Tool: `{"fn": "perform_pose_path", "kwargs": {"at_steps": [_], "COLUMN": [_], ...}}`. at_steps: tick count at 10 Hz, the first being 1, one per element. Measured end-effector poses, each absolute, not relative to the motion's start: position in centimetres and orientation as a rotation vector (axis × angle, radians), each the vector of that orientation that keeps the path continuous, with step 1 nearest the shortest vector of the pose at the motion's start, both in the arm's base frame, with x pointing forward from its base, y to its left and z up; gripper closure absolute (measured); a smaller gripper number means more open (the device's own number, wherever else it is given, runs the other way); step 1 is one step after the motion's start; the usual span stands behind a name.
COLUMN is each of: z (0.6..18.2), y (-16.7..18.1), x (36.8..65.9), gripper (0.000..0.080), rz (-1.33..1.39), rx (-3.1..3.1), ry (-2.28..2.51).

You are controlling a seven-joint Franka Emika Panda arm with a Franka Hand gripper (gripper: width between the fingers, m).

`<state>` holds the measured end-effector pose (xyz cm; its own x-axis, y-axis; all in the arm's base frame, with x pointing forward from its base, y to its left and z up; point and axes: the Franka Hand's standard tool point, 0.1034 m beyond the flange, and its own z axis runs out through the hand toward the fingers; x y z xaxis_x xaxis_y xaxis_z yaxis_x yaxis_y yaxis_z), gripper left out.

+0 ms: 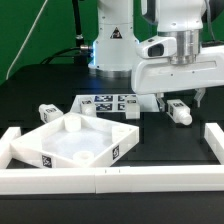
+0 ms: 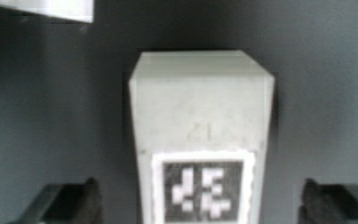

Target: Assemble one leg

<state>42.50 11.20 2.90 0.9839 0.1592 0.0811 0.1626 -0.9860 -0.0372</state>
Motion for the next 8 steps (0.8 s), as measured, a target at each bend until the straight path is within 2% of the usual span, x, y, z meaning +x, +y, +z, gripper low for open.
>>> {"fn": "perform_pose_path", "kwargs": {"at_steps": [1,3,4,5,8], "z": [4.7,7.8,8.6,7.8,7.7], "y": [9.6,5.3,4.1,5.0,5.1], "x": [43.3,45.0,46.1,45.5,45.4], "gripper": [0.0182,0.016,0.0151,0.0151,0.0151], "rz": [-0.128,-0.065,-0.098,-0.091,-0.086], "rx": [-3.083,-3.072,-3.073,-3.073,-3.072], "ry": [-0.275,-0.181,-0.141,-0.165,-0.172]}}
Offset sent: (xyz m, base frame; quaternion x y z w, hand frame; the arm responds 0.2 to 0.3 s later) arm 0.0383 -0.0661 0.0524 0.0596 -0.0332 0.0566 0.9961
